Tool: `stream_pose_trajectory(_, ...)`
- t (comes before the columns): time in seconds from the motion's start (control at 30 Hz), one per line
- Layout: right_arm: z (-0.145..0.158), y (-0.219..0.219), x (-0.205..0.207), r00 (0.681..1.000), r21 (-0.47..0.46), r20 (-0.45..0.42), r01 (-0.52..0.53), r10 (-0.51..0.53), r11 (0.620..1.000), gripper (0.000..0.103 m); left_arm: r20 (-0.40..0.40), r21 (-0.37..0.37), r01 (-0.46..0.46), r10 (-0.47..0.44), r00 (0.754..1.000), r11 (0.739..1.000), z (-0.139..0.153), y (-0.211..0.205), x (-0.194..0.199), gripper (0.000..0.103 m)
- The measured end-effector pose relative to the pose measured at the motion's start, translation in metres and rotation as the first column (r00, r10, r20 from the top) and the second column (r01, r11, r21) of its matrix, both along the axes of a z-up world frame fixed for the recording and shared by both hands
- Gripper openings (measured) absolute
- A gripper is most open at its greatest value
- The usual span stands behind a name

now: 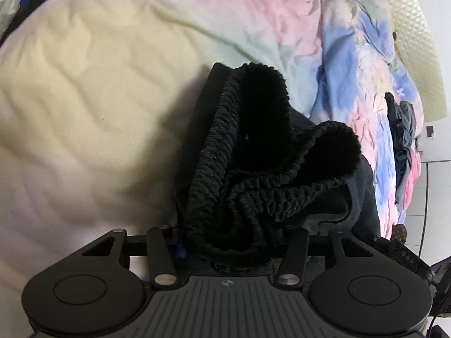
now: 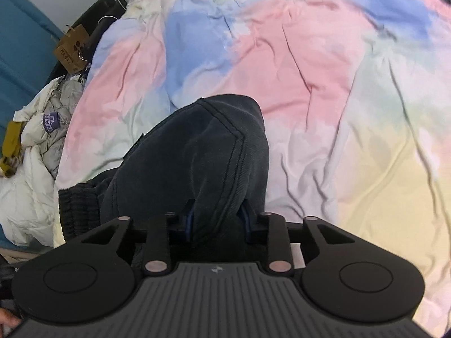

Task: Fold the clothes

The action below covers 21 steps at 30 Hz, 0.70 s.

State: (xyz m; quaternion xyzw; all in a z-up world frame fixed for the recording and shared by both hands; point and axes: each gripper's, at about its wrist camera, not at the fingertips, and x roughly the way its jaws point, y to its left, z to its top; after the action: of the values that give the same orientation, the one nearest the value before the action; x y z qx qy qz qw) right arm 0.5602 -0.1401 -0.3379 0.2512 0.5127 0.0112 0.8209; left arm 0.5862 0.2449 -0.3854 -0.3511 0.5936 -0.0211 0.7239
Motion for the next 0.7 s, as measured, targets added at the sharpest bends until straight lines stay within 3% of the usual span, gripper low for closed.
stream_pose_trajectory(0.43, 0.082, -0.001, -0.034, 0.990, 0.030, 0.140, 0.001, -0.005, 1.000, 0.025, 0.129, -0.015, 0.004, -0.002, 0.992, 1.000, 0.075, -0.015, -0.022, 0.046)
stream_pose_trajectory(0.7, 0.105, -0.029, -0.083, 0.981, 0.047, 0.175, 0.072, -0.079, 0.996, 0.025, 0.206, 0.012, 0.127, -0.126, 0.970, 0.992, 0.108, -0.054, -0.024, 0.046)
